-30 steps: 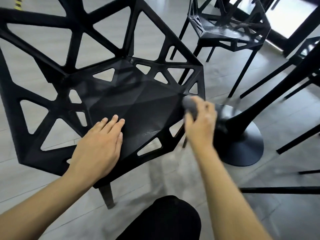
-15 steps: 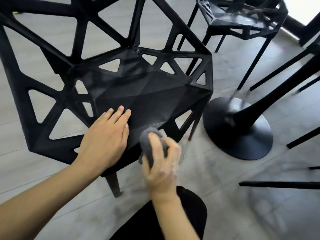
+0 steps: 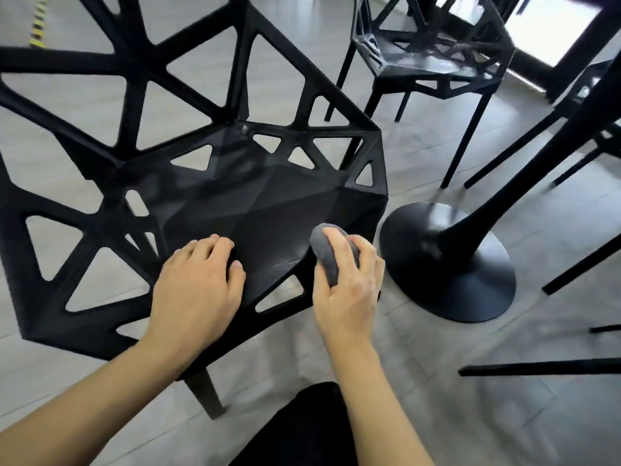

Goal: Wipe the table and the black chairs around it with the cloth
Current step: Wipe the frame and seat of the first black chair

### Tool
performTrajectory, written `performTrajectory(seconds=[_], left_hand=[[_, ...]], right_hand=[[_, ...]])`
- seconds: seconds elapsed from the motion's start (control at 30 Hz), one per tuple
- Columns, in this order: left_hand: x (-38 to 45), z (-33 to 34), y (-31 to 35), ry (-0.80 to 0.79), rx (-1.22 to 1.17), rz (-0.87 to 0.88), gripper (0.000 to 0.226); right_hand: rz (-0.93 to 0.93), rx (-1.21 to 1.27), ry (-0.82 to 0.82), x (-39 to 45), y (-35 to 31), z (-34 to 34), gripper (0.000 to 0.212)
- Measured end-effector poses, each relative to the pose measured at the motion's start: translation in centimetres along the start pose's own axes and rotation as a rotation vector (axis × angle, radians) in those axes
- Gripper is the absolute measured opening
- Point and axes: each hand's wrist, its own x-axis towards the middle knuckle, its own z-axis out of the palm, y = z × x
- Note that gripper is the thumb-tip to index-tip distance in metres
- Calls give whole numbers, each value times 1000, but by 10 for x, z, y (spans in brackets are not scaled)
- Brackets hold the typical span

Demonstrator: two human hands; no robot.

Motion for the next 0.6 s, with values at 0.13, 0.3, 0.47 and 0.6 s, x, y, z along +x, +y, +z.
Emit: performTrajectory(seconds=[0.13,0.3,0.47,0.6], left_hand=[[-5,7,21,-62,67,-18,58],[-6,10,19,-106,90,-10,62],[-7,12,21,-127,27,-17,59],[-6,7,24,-134,-6,-49,60]], right_hand=[[39,-49,-1,74,43,-3,47],[61,-111,-26,160,68,2,39],[-270,-422,-67,150,44,16,36],[-651,-372,-319,142,26,19,36]])
